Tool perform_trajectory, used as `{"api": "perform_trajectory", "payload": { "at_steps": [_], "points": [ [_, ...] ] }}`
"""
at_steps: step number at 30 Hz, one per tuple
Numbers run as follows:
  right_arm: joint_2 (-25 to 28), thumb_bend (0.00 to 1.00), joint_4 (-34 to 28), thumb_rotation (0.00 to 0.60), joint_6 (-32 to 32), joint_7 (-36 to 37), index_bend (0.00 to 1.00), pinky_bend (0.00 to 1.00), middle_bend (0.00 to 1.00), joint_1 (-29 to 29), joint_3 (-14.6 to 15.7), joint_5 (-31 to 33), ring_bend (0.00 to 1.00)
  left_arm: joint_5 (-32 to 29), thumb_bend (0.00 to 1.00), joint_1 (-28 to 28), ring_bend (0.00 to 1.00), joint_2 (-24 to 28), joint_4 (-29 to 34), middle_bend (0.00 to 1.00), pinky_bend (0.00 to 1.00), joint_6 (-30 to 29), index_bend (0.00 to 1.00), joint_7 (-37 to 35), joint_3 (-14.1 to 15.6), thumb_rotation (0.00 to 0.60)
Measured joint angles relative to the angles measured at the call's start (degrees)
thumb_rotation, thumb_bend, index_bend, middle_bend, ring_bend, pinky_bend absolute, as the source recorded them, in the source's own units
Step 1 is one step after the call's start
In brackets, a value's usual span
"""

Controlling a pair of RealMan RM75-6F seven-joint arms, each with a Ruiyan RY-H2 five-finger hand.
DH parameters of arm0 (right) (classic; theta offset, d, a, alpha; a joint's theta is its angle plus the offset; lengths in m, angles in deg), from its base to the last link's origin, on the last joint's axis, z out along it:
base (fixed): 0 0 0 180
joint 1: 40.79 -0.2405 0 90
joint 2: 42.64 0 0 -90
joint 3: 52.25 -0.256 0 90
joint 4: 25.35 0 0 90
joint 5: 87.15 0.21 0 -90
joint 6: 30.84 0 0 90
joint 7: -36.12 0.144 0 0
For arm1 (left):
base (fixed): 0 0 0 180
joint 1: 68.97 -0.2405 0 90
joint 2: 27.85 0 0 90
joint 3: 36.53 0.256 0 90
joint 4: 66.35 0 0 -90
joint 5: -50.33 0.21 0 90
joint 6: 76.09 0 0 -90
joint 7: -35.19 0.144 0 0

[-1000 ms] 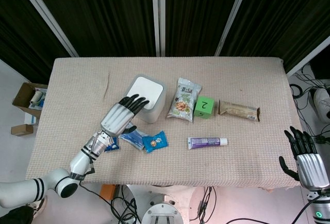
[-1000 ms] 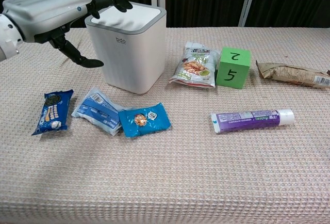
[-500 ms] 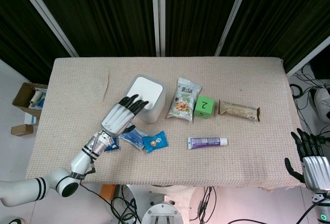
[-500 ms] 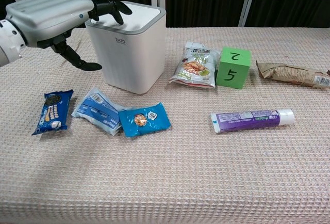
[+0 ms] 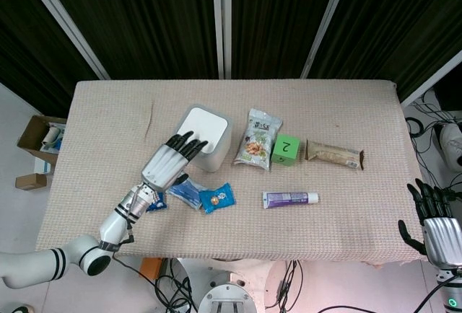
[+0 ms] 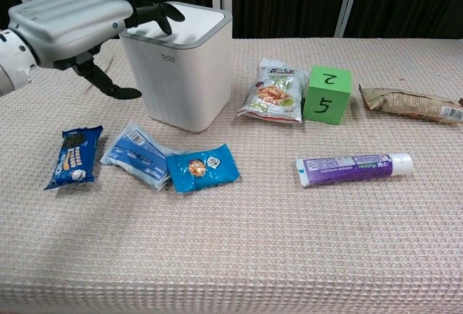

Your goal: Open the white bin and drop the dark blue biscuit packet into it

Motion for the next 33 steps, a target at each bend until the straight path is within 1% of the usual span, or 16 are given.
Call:
{"api": "perform_trajectory", "payload": {
  "at_steps": [2,4,7,10,11,15,17,22,26,33],
  "points": [
    [0.1,0.36,-0.1,0.600,0.0,0.0,0.00,0.00,0.00,0.0,0.0,0.0,0.00,0.8,0.19,-0.5,0.10,0.7,1.3,0.19,0.24,-2.1,0.11,0.2,-0.3,0.588],
    [0.2,0.36,-0.2,0.600,0.0,0.0,0.00,0.00,0.00,0.0,0.0,-0.1,0.00,1.5,0.19,-1.2,0.10,1.7,3.1,0.18,0.24,-4.0,0.11,0.5,-0.2,0.583],
    [0.4,0.36,-0.4,0.600,0.2,0.0,0.00,0.00,0.00,0.1,0.0,0.0,0.00,2.7,0.18,-3.4,0.10,4.4,6.9,0.17,0.24,-7.1,0.11,1.1,0.5,0.583],
    [0.4,0.36,-0.6,0.600,0.2,-0.1,0.00,0.00,0.00,0.1,-0.1,-0.1,0.00,3.4,0.18,-6.3,0.10,7.3,9.7,0.18,0.25,-8.9,0.11,1.0,2.9,0.584],
    [0.4,0.36,-0.6,0.600,0.2,-0.2,0.00,0.00,0.00,0.1,-0.1,-0.2,0.00,3.7,0.18,-7.4,0.10,8.1,10.2,0.18,0.25,-9.2,0.12,0.8,4.3,0.583],
    [0.2,0.37,-0.8,0.600,-0.4,-0.7,0.00,0.00,0.00,-0.2,0.1,-0.4,0.00,4.7,0.18,-10.5,0.10,9.3,9.2,0.18,0.25,-9.7,0.16,0.0,8.8,0.582],
    [0.1,0.37,-0.9,0.600,-0.7,-1.1,0.00,0.00,0.00,-0.3,0.2,-0.6,0.00,4.9,0.18,-11.4,0.10,9.0,7.4,0.17,0.25,-8.9,0.15,-1.4,10.6,0.579],
    [0.1,0.37,-1.6,0.600,-0.6,-1.9,0.00,0.00,0.00,-0.4,0.3,-0.9,0.00,4.8,0.18,-11.6,0.10,6.3,3.4,0.14,0.25,-4.3,0.13,-4.7,12.2,0.580],
    [0.5,0.37,-1.9,0.600,-0.4,-1.8,0.00,0.00,0.00,0.0,0.3,-0.5,0.00,4.2,0.17,-10.5,0.10,2.9,-0.5,0.12,0.25,-0.6,0.11,-6.8,11.9,0.505],
    [0.9,0.37,-1.7,0.600,-0.3,-1.1,0.00,0.00,0.00,0.3,0.1,0.1,0.00,0.0,0.18,-8.7,0.10,-0.2,-5.7,0.12,0.28,5.6,0.11,-8.5,10.4,0.504]
  ]
}}
